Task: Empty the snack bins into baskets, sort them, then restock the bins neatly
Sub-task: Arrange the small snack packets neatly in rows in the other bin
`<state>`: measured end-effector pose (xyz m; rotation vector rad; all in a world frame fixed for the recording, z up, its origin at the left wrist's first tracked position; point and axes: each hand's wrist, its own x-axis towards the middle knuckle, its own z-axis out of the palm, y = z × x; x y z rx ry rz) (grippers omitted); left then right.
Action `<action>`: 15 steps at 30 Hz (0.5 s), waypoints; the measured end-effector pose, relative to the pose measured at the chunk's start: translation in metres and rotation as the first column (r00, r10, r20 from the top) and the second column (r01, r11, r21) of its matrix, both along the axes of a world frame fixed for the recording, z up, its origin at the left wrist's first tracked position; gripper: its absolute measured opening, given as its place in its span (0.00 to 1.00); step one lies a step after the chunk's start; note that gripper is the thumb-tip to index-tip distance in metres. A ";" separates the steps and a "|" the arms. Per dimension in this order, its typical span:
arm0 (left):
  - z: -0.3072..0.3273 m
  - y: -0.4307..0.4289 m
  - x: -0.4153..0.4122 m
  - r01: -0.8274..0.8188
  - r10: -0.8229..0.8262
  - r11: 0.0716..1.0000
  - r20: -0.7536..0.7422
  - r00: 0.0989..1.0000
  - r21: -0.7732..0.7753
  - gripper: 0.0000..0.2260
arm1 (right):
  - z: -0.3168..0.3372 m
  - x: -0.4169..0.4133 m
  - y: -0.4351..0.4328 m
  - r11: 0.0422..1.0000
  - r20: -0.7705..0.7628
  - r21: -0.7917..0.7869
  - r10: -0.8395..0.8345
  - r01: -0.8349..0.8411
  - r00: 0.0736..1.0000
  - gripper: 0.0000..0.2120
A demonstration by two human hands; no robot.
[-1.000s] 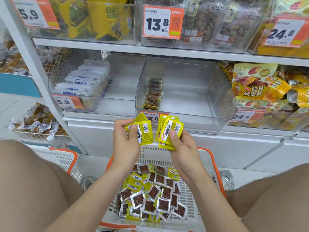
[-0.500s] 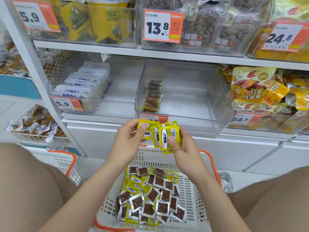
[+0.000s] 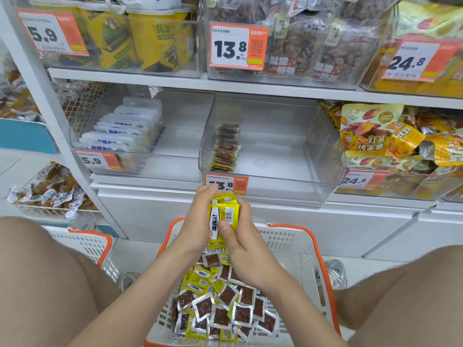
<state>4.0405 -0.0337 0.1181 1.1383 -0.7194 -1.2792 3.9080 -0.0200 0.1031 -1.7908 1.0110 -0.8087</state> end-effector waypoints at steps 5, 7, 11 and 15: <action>0.004 0.005 -0.013 0.029 -0.027 0.998 0.038 0.999 -0.052 0.20 | 0.003 0.000 -0.003 0.964 0.065 -0.090 -0.246 0.252 0.967 0.21; 0.008 0.013 -0.023 0.119 -0.119 0.992 0.020 0.993 -0.050 0.17 | 0.009 0.000 -0.002 0.921 -0.071 -0.257 -0.320 0.292 0.945 0.23; 0.026 0.017 -0.014 0.248 -0.236 0.969 -0.230 0.944 0.021 0.19 | 0.033 -0.015 -0.007 0.867 -0.250 -0.473 -0.305 0.158 0.919 0.38; 0.046 0.012 0.001 0.445 -0.409 0.895 -0.362 0.838 0.019 0.18 | 0.064 -0.029 -0.011 0.961 -0.100 -0.278 -0.029 0.000 0.995 0.51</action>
